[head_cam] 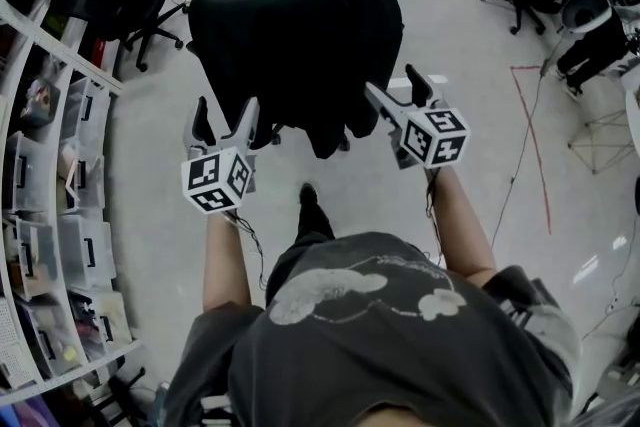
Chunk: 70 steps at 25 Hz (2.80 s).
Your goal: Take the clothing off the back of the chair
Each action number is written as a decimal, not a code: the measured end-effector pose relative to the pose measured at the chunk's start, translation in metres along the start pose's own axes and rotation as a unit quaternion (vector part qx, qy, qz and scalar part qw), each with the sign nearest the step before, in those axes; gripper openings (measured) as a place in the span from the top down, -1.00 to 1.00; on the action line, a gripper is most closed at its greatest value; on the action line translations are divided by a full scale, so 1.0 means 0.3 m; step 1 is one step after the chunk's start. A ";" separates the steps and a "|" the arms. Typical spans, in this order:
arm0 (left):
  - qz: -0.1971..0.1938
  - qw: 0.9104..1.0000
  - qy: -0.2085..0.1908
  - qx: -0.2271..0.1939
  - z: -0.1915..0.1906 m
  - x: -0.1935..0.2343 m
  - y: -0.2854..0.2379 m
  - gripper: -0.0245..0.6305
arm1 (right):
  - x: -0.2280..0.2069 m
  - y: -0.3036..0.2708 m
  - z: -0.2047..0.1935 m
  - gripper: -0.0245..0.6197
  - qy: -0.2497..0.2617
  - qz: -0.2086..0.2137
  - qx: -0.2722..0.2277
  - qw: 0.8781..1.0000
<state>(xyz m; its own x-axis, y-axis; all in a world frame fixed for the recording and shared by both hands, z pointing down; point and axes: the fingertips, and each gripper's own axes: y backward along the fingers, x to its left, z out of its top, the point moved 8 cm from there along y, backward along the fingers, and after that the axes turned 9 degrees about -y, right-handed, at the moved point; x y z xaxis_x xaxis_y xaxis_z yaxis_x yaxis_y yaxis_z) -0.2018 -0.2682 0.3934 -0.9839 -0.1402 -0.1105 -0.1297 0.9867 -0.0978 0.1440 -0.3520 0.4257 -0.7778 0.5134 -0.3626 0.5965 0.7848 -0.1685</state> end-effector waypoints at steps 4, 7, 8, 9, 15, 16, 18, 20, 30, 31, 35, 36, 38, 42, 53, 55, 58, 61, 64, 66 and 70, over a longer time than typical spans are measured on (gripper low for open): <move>-0.013 1.000 0.003 -0.005 0.027 0.058 -0.106 -0.38 | -0.014 -0.080 0.040 -0.31 0.006 -0.004 -0.003 1.000; -0.024 1.000 -0.011 0.002 0.043 0.100 -0.207 -0.39 | -0.028 -0.142 0.074 -0.31 0.009 -0.009 -0.008 1.000; -0.028 0.999 -0.014 0.007 0.045 0.113 -0.239 -0.40 | -0.033 -0.159 0.087 -0.31 0.009 -0.011 -0.010 1.000; -0.031 0.999 -0.017 0.012 0.046 0.126 -0.268 -0.40 | -0.038 -0.173 0.098 -0.31 0.007 -0.014 -0.013 1.000; -0.046 0.998 -0.035 0.025 0.050 0.182 -0.371 -0.42 | -0.083 -0.231 0.154 -0.31 -0.010 -0.021 -0.026 0.999; -0.048 0.998 -0.038 0.025 0.051 0.189 -0.382 -0.42 | -0.089 -0.241 0.161 -0.31 -0.010 -0.023 -0.027 0.999; -0.050 0.998 -0.041 0.025 0.054 0.207 -0.406 -0.42 | -0.099 -0.262 0.175 -0.31 -0.010 -0.029 -0.027 0.999; -0.056 0.997 -0.041 0.025 0.055 0.224 -0.428 -0.42 | -0.106 -0.283 0.184 -0.31 -0.008 -0.032 -0.027 0.999; -0.103 0.990 -0.093 0.001 0.079 0.197 -0.441 0.88 | -0.081 -0.311 0.209 -0.30 0.020 0.006 -0.018 1.000; -0.106 0.990 -0.088 0.000 0.078 0.197 -0.445 0.89 | -0.080 -0.316 0.210 -0.30 0.021 0.008 -0.016 1.000; -0.120 0.990 -0.074 0.001 0.079 0.201 -0.456 0.89 | -0.074 -0.355 0.222 -0.30 0.036 0.005 -0.004 0.999; -0.122 0.990 -0.074 0.001 0.079 0.201 -0.457 0.89 | -0.073 -0.369 0.225 -0.30 0.039 0.004 0.001 0.999; -0.123 0.990 -0.074 0.002 0.078 0.203 -0.459 0.89 | -0.070 -0.398 0.230 -0.30 0.039 0.006 0.011 0.999; -0.123 0.990 -0.071 0.003 0.074 0.203 -0.458 0.89 | -0.065 -0.437 0.234 -0.13 0.033 0.007 0.030 0.999; -0.107 0.992 -0.069 0.013 0.065 0.194 -0.415 0.89 | -0.007 -0.417 0.217 0.93 0.096 0.012 0.050 0.994; -0.100 0.992 -0.071 0.014 0.068 0.190 -0.397 0.89 | -0.014 -0.383 0.219 0.93 0.098 0.007 0.047 0.994; -0.088 0.994 -0.070 0.015 0.074 0.185 -0.365 0.89 | -0.015 -0.335 0.218 0.93 0.100 0.007 0.043 0.994; -0.078 0.995 -0.067 0.014 0.076 0.181 -0.317 0.89 | 0.002 -0.293 0.207 0.93 0.099 0.016 0.041 0.994; -0.071 0.995 -0.069 0.014 0.084 0.168 -0.261 0.89 | 0.019 -0.253 0.200 0.93 0.099 0.027 0.041 0.994; -0.070 0.995 -0.069 0.016 0.085 0.153 -0.226 0.89 | 0.022 -0.226 0.194 0.93 0.097 0.033 0.042 0.994; -0.068 0.995 -0.070 0.025 0.081 0.121 -0.158 0.89 | 0.033 -0.168 0.176 0.93 0.095 0.044 0.045 0.993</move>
<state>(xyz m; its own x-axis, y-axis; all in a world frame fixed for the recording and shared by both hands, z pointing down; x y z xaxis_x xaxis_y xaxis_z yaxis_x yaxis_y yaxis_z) -0.2285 -0.3220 0.3701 -0.9308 -0.2849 -0.2290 -0.2498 0.9532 -0.1704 0.1168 -0.4049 0.3821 -0.7403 0.6417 -0.2006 0.6723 0.7040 -0.2290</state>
